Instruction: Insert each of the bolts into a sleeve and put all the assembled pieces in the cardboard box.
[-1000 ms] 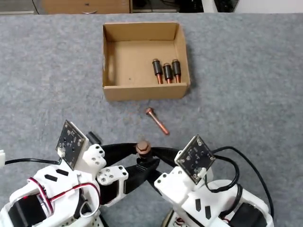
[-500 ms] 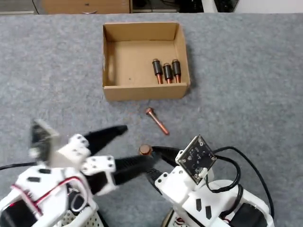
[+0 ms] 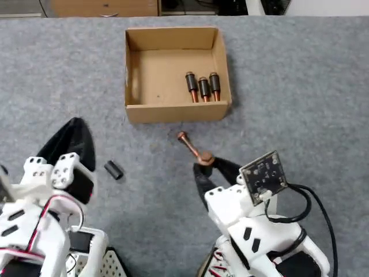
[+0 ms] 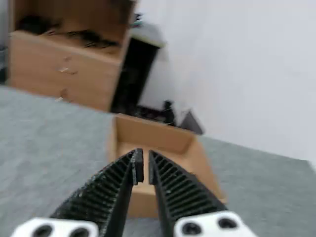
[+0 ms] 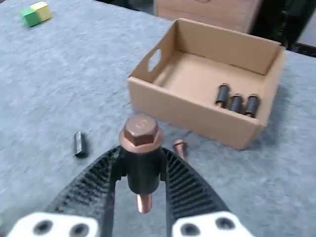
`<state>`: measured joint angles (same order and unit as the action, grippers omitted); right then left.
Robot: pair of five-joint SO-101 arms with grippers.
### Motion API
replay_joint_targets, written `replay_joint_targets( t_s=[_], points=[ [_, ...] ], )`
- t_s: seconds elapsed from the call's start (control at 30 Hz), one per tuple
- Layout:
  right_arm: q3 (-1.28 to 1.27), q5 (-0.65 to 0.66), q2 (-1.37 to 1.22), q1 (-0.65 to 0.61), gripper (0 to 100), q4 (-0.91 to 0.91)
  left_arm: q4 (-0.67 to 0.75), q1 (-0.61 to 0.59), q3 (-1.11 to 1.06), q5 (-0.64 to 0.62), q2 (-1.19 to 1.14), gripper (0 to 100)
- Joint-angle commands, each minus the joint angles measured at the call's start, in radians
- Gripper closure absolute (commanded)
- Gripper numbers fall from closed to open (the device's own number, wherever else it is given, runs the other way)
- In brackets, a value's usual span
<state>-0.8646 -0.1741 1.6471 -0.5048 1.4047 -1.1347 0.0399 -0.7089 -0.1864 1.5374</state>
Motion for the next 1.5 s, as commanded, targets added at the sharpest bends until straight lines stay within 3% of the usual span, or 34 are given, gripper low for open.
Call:
replay_joint_targets(
  t_s=[0.0,0.2,0.47,0.8,0.93,1.47],
  points=[
    [0.061,0.011,0.005,0.104,99.8,-0.066,-0.060,-0.121,-0.087,0.009,-0.002,98],
    [0.062,0.015,-0.039,0.223,99.8,-0.166,-0.084,-0.175,-0.391,0.167,-0.002,98],
    [0.236,0.008,-0.506,0.240,99.8,-0.361,0.155,-0.275,-0.694,0.180,-0.001,98],
    [0.839,0.015,-1.242,0.240,99.8,-0.362,0.287,-0.347,-0.895,0.172,-0.001,98],
    [1.073,0.087,-1.529,0.237,99.8,-0.358,0.338,-0.373,-0.980,0.172,-0.001,98],
    [2.134,0.196,-2.611,0.236,99.8,-0.031,0.385,-0.379,-0.990,0.172,-0.001,98]
  ],
)
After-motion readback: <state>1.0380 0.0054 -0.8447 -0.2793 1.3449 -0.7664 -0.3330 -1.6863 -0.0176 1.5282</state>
